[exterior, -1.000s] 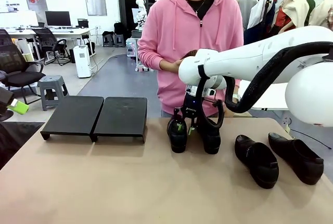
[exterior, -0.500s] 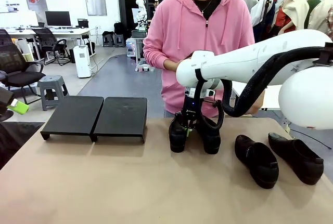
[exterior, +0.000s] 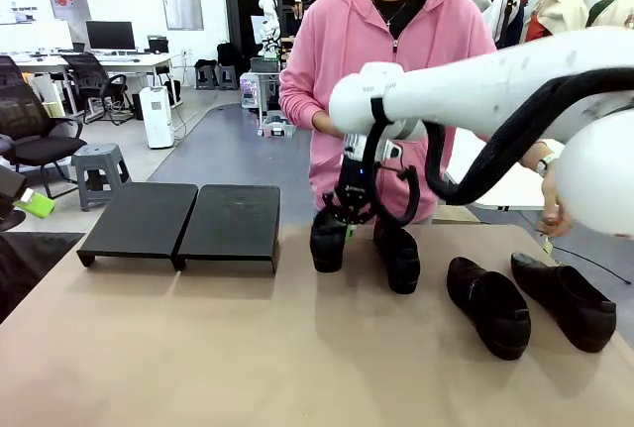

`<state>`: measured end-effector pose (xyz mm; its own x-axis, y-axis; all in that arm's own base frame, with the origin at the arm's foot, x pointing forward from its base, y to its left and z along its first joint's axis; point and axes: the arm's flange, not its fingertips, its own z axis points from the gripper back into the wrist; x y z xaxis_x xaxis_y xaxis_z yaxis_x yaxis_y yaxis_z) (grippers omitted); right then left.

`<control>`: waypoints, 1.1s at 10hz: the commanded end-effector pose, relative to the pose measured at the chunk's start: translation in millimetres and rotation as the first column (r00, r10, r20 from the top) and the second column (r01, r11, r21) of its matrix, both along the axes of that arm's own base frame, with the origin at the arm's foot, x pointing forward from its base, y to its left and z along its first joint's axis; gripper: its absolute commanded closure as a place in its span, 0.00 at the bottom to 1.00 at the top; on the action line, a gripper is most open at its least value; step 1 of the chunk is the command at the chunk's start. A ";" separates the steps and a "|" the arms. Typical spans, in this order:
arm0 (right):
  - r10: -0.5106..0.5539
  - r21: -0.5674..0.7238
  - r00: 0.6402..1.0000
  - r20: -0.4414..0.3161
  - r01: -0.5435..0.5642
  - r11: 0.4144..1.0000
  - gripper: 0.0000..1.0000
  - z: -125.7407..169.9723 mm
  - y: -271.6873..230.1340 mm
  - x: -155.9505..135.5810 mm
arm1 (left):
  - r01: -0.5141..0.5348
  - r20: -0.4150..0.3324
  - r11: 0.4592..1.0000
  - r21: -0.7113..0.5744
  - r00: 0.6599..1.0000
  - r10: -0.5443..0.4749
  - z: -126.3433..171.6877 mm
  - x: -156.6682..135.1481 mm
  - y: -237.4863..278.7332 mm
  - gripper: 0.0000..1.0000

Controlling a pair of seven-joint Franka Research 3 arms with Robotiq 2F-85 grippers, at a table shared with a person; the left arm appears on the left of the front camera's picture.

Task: Organize the shoes by placing them on the stand.
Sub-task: Pick up one Shoe and place it in the middle of the table.

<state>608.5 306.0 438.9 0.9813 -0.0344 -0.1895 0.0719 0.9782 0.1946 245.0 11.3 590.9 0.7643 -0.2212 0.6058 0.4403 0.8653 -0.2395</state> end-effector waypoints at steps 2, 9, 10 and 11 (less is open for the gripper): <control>0.185 0.087 0.981 -0.058 -0.180 0.980 1.00 34.4 -22.7 -114.8 | 0.014 0.001 1.000 -0.015 1.000 -0.014 0.2 -0.1 1.1 0.00; 0.198 0.079 0.980 0.014 -0.198 0.977 1.00 43.8 -35.3 -169.5 | 0.014 0.001 1.000 -0.015 1.000 -0.014 0.2 -0.1 1.1 0.00; 0.192 0.092 0.979 0.065 -0.198 0.976 1.00 33.9 -50.3 -184.1 | 0.014 0.001 1.000 -0.015 1.000 -0.014 0.2 -0.1 1.1 0.00; 0.238 -0.051 0.970 0.048 -0.236 0.970 1.00 32.9 -0.5 -176.3 | 0.014 0.001 1.000 -0.015 1.000 -0.014 0.2 -0.1 1.1 0.00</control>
